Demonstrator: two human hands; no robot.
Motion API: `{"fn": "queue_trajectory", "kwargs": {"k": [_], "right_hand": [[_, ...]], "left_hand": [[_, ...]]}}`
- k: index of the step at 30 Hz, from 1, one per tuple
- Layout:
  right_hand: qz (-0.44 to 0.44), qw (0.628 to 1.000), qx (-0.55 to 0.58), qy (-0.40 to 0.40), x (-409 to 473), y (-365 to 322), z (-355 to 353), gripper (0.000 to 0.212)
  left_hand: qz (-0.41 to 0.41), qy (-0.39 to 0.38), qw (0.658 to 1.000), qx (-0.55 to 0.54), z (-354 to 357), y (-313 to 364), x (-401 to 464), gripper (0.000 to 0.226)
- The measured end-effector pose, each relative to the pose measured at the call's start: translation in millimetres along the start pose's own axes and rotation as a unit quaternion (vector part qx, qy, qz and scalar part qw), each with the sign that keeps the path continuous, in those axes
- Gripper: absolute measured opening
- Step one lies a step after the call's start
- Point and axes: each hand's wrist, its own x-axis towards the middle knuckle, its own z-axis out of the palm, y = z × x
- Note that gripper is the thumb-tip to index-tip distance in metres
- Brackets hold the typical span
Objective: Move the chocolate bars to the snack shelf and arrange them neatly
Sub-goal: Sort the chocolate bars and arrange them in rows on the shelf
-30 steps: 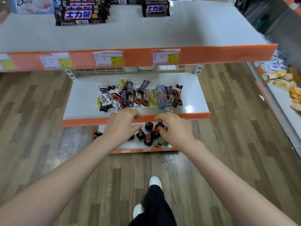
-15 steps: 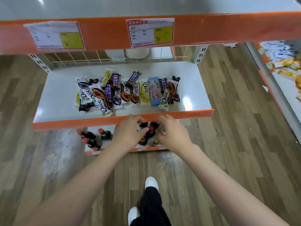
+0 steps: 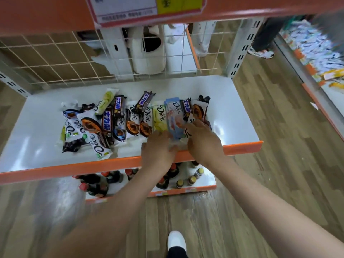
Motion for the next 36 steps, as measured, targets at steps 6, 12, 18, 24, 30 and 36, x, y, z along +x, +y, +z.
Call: {"fn": "queue_trajectory", "kwargs": {"k": [6,12,18,24,30,36], "right_hand": [[-0.014,0.998,-0.058,-0.009,18,10,6,0.051],[-0.028,0.989,-0.145,-0.004,25,25,3,0.045],[-0.022,0.99,-0.141,0.004,28,29,-3,0.045],[-0.005,0.988,-0.154,-0.018,42,19,-3,0.057],[-0.012,0.993,-0.116,-0.023,42,24,-4,0.053],[-0.034,0.992,-0.122,-0.023,40,34,-11,0.047]], "left_hand": [[0.072,0.062,0.985,0.141,21,4,18,0.053],[0.159,-0.026,0.971,0.176,23,1,37,0.068],[0.176,-0.001,0.946,0.272,21,-5,31,0.065],[0.187,0.159,0.923,0.297,21,-8,26,0.048],[0.137,0.126,0.955,0.231,5,-1,22,0.058],[0.15,0.028,0.953,0.261,-2,-26,32,0.065]]}}
